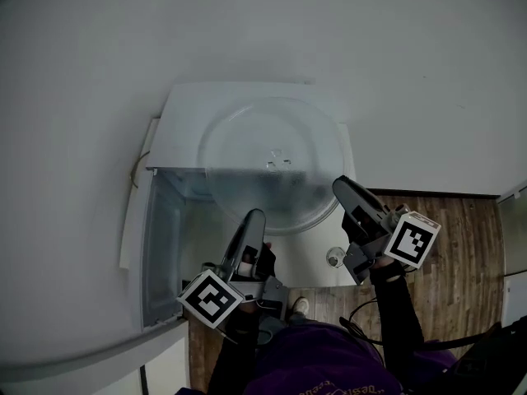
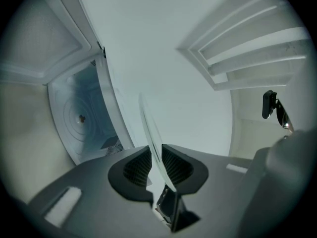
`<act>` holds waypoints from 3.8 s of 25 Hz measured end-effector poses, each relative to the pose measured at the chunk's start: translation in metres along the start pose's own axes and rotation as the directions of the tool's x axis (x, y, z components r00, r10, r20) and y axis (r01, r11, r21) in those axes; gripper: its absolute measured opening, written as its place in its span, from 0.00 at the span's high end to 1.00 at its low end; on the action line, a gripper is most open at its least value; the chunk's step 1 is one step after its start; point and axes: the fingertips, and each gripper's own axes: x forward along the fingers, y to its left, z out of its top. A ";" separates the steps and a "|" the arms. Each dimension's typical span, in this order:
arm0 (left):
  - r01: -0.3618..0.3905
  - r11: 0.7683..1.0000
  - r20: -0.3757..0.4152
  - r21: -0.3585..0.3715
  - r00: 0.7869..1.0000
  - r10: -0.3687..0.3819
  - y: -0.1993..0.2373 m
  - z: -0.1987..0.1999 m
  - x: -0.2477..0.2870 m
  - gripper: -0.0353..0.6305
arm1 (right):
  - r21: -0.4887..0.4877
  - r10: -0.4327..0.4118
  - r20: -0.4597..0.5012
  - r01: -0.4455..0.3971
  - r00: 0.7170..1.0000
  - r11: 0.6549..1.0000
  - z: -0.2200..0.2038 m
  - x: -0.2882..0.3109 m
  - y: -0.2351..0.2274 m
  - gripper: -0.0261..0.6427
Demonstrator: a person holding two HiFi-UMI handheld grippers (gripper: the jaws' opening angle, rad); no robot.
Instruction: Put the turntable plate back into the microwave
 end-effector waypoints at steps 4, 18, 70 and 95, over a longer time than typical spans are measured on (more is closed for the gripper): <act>-0.030 1.000 0.042 -0.001 0.999 0.030 -0.009 0.005 -0.013 0.84 | 0.059 0.036 -0.034 -0.034 0.999 0.998 -0.006 0.003 0.008 0.82; -0.143 0.990 0.180 -0.006 0.973 0.142 -0.042 0.014 -0.045 0.85 | 0.127 0.136 -0.169 -0.115 0.976 0.985 -0.009 0.013 0.035 0.81; -0.196 0.967 0.377 -0.165 0.893 0.245 0.039 -0.013 -0.168 0.85 | 0.187 0.215 -0.382 -0.152 0.899 0.971 -0.155 0.022 0.043 0.80; -0.123 0.945 0.322 -0.305 0.920 0.223 0.095 -0.003 -0.148 0.86 | 0.132 0.086 -0.430 -0.031 0.899 0.991 -0.180 0.042 0.005 0.79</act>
